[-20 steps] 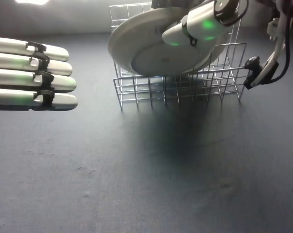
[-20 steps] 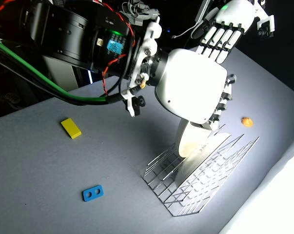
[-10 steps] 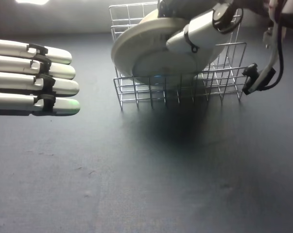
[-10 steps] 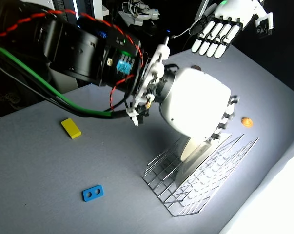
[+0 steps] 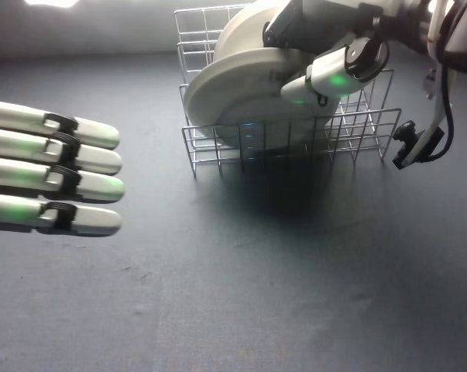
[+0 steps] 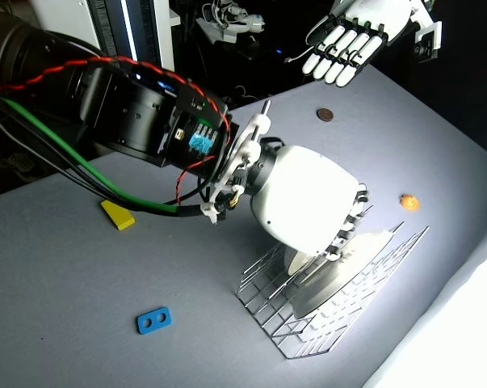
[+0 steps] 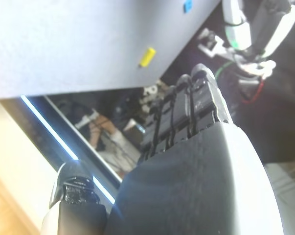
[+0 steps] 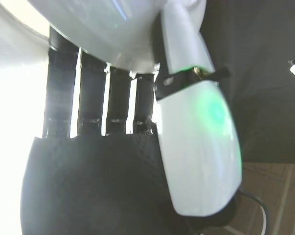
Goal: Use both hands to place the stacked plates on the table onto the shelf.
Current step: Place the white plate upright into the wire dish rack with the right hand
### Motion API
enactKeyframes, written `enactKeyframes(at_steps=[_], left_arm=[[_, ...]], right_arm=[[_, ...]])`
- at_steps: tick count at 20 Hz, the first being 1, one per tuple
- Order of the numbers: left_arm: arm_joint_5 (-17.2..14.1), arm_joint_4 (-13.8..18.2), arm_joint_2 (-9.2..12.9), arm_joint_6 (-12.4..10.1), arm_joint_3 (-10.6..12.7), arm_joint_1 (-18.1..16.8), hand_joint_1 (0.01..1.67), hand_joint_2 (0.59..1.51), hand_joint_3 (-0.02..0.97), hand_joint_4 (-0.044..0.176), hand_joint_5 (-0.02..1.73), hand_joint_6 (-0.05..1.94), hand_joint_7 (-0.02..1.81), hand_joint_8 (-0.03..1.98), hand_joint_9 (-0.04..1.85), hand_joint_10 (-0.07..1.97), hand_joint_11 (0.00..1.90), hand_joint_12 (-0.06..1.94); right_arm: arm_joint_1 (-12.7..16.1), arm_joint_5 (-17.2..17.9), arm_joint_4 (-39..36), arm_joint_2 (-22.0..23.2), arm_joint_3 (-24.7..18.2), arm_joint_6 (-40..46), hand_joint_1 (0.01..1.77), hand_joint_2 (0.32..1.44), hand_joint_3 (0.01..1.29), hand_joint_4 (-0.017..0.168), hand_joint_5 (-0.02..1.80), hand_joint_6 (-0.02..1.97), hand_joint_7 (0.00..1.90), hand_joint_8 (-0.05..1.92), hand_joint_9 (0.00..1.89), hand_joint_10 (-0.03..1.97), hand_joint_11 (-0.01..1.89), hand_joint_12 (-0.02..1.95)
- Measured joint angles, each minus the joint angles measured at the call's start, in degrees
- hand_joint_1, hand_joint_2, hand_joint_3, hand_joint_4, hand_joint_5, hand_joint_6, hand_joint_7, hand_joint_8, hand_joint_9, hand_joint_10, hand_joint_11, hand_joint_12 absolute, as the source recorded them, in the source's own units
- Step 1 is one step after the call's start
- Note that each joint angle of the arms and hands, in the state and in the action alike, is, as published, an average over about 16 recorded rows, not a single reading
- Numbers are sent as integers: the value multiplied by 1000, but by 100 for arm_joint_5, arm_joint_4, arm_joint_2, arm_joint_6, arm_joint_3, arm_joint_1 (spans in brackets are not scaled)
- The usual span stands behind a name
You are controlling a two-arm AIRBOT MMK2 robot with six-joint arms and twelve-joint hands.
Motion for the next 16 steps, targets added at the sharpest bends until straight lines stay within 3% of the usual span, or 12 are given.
enactKeyframes(at_steps=[8, 16], left_arm=[[-259, -42, -15, 31, -19, 36, 20, 1130, 16, 4, 20, 18, 20, 10, 19, -10, 15, -9], [-364, -60, -28, 45, -80, 12, 20, 1124, 16, 5, 18, 17, 19, 10, 19, -10, 16, -9]], right_arm=[[-79, 24, -39, -2, 6, -11, 1177, 1072, 13, -5, 839, 603, 967, 560, 968, 555, 733, 1193], [191, -18, -188, 171, -122, -15, 1064, 1063, 12, -3, 828, 153, 981, 71, 955, 137, 605, 1134]])
